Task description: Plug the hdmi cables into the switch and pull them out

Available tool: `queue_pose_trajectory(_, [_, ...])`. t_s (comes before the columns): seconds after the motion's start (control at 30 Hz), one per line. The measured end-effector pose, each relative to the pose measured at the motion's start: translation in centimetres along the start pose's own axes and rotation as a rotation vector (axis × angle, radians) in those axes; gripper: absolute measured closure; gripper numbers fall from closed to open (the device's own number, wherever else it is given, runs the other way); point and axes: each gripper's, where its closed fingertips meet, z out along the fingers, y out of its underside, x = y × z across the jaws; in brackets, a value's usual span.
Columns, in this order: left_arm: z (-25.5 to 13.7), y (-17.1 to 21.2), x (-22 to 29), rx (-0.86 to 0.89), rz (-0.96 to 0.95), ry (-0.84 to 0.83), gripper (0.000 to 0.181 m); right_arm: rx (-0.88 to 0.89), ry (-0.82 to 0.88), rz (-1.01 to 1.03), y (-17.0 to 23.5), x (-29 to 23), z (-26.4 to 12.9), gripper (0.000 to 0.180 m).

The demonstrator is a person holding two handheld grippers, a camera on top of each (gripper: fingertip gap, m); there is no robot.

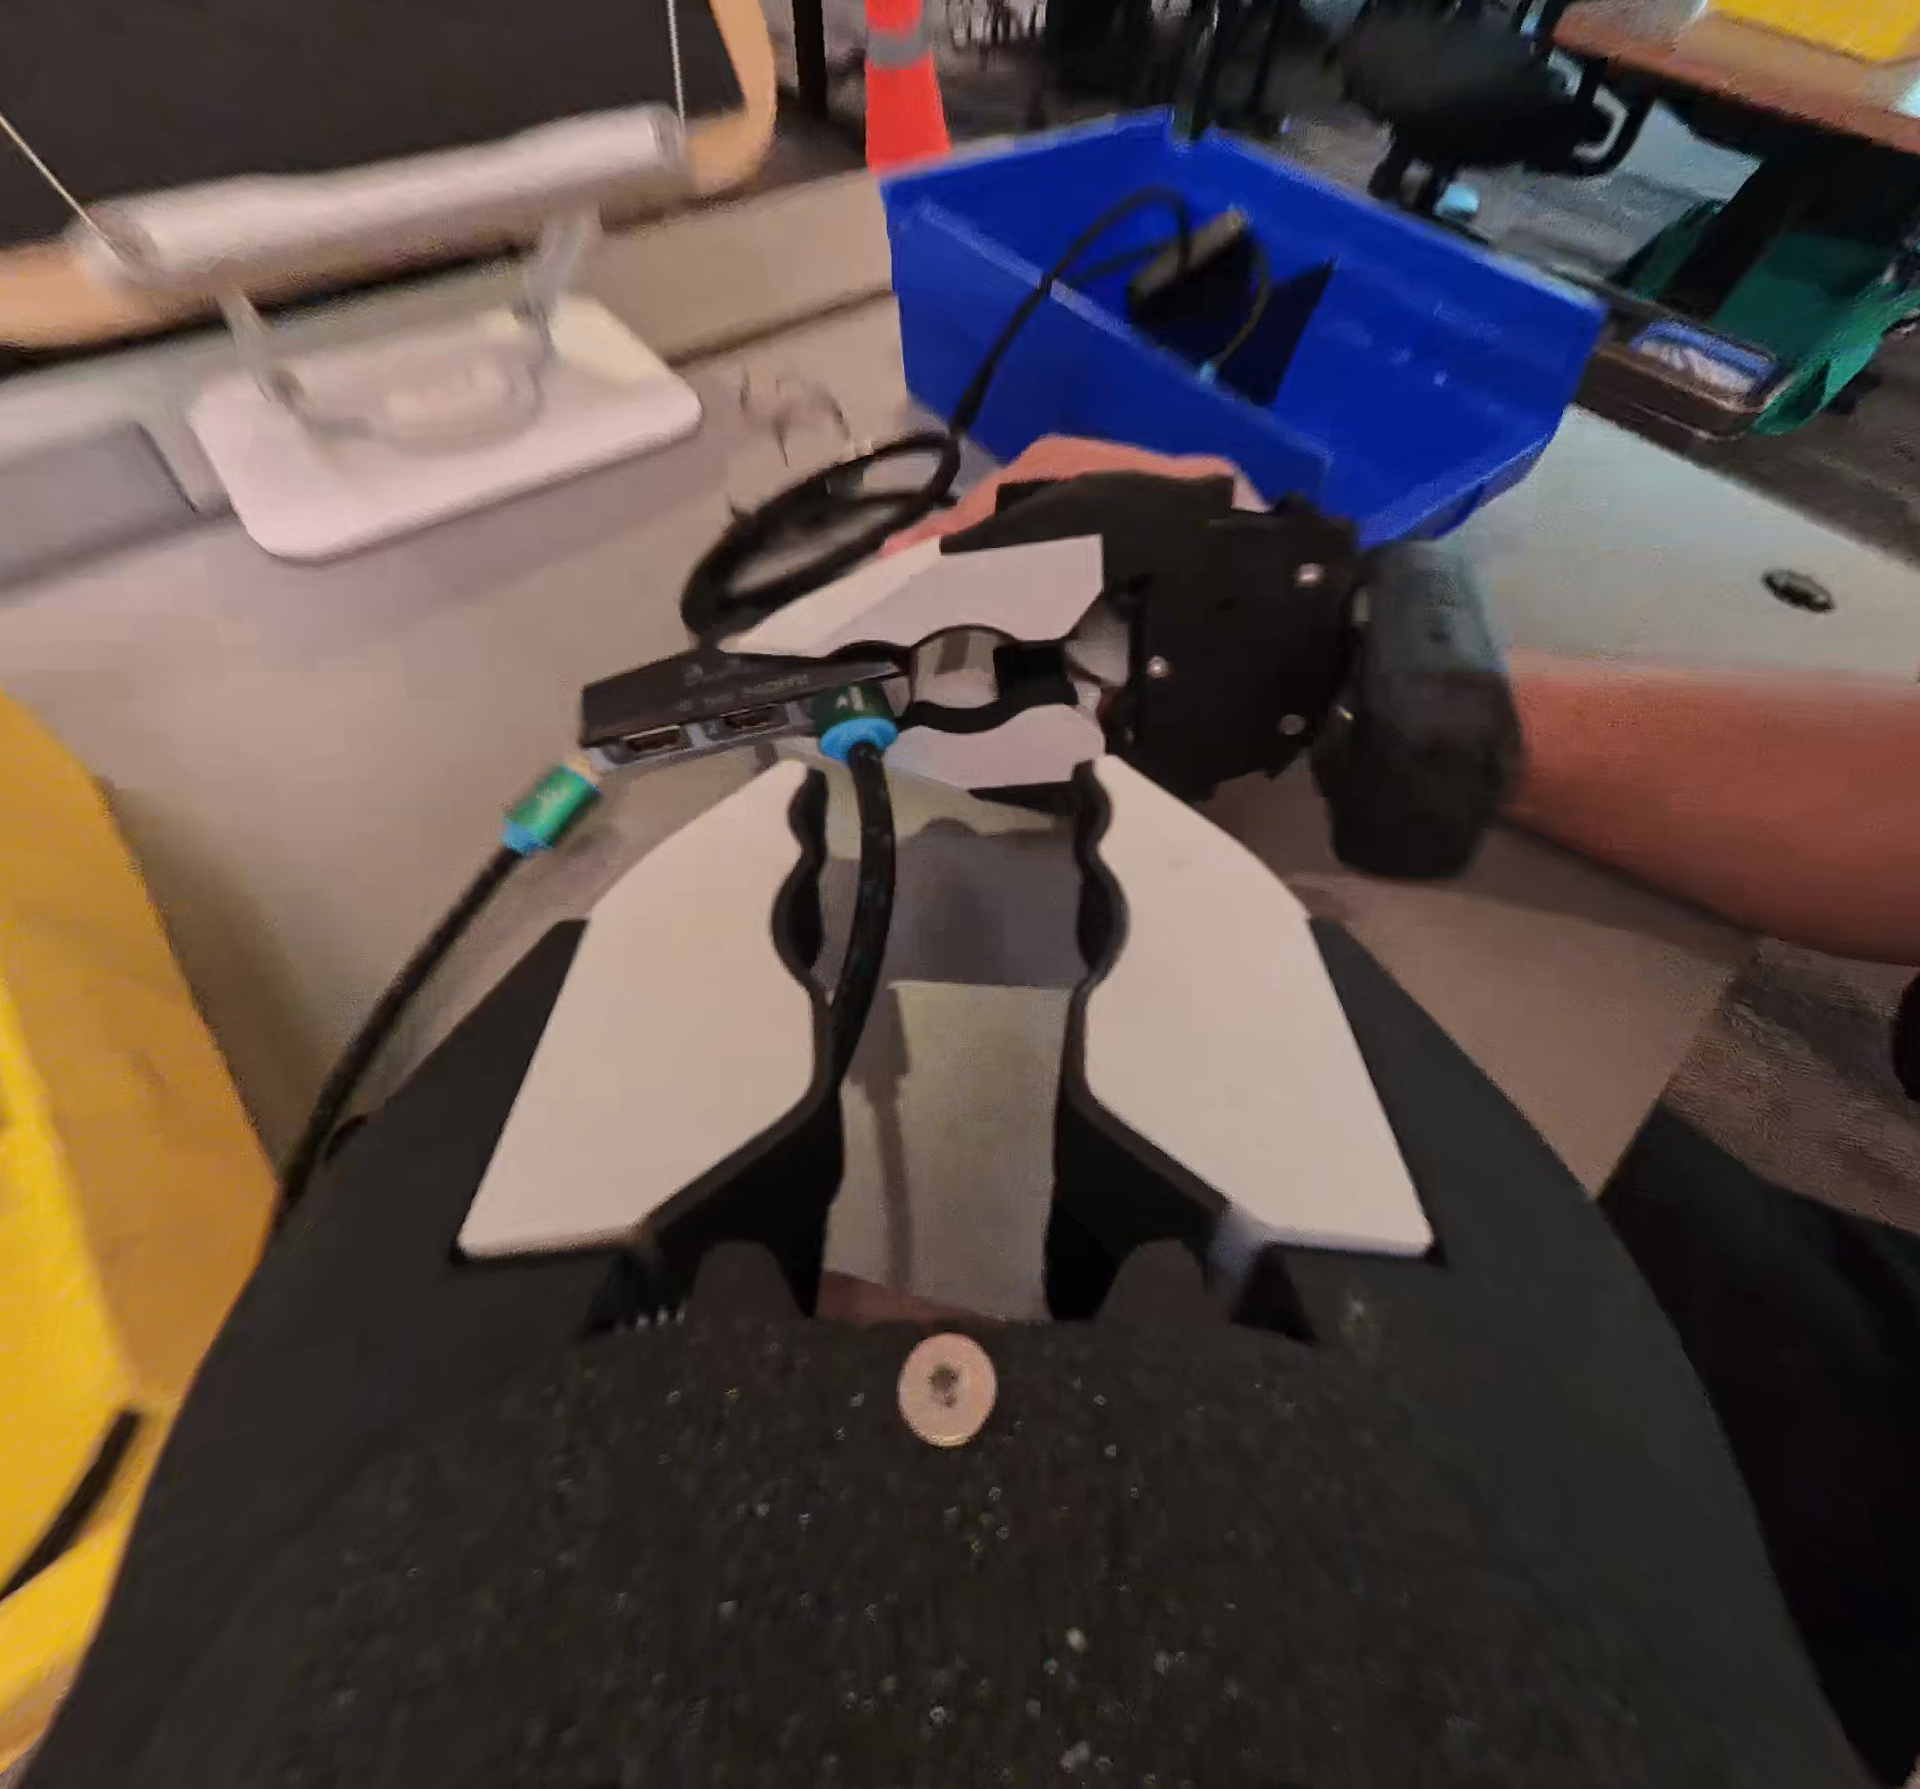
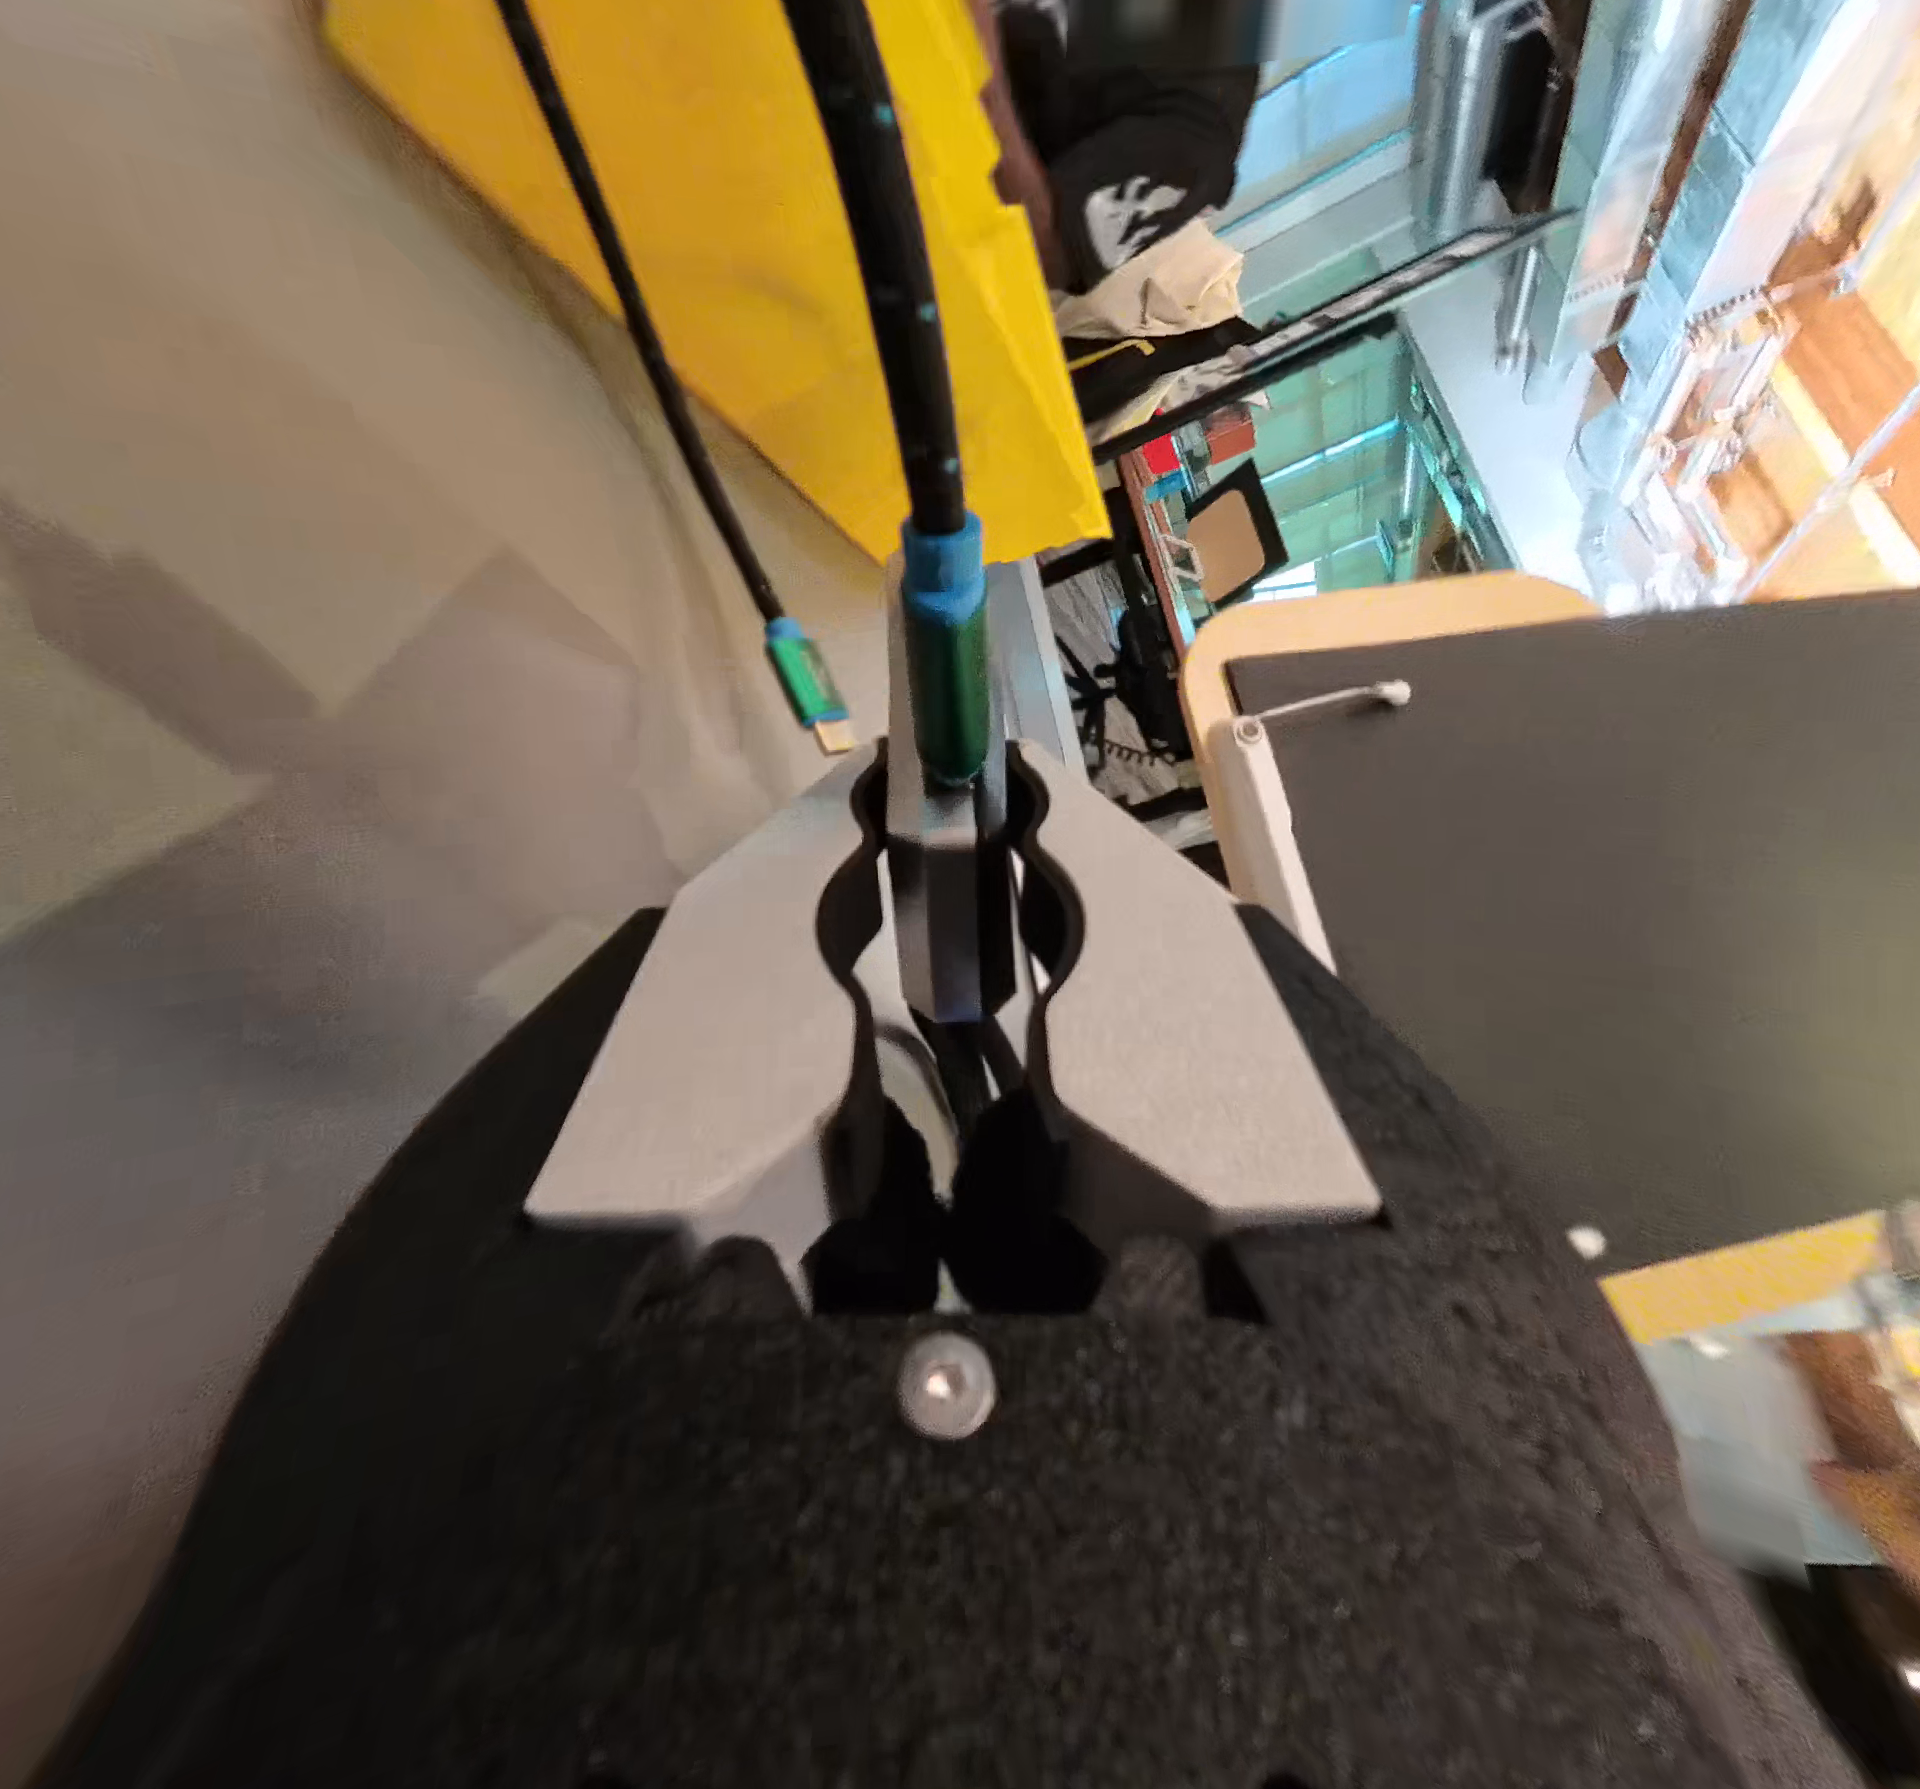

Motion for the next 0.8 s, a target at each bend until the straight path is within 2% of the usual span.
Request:
queue_pose_trajectory(0.13, [-6.5,-3.9,0.5,0.156,0.080,-0.055,0.133,0.087,0.055,0.299,0.2,3.2,-0.8,0.159])
queue_pose_trajectory(0.2, [-8.7,-4.0,1.1,0.204,0.079,-0.016,0.139,0.144,0.084,0.412,0.2,4.7,-1.4,0.159])
queue_pose_trajectory(0.37, [-8.4,2.0,0.5,0.099,-0.025,0.081,0.142,0.442,0.050,0.637,-2.7,7.9,-4.4,0.159])
queue_pose_trajectory(0.5, [-6.3,5.3,-0.7,0.033,-0.029,0.118,0.142,0.620,-0.133,0.767,-5.2,8.2,-6.1,0.159])
queue_pose_trajectory(0.63, [-5.9,6.9,-1.5,-0.031,0.005,0.098,0.142,0.524,-0.246,0.625,-5.7,4.3,-6.4,0.159])
queue_pose_trajectory(0.73, [-7.5,8.2,-1.8,-0.048,0.007,0.084,0.143,0.414,-0.375,0.473,-6.1,-1.1,-7.6,0.159])
queue_pose_trajectory(0.8, [-9.0,9.7,-2.5,-0.058,-0.012,0.057,0.144,0.362,-0.392,0.384,-6.0,-3.8,-8.5,0.158])
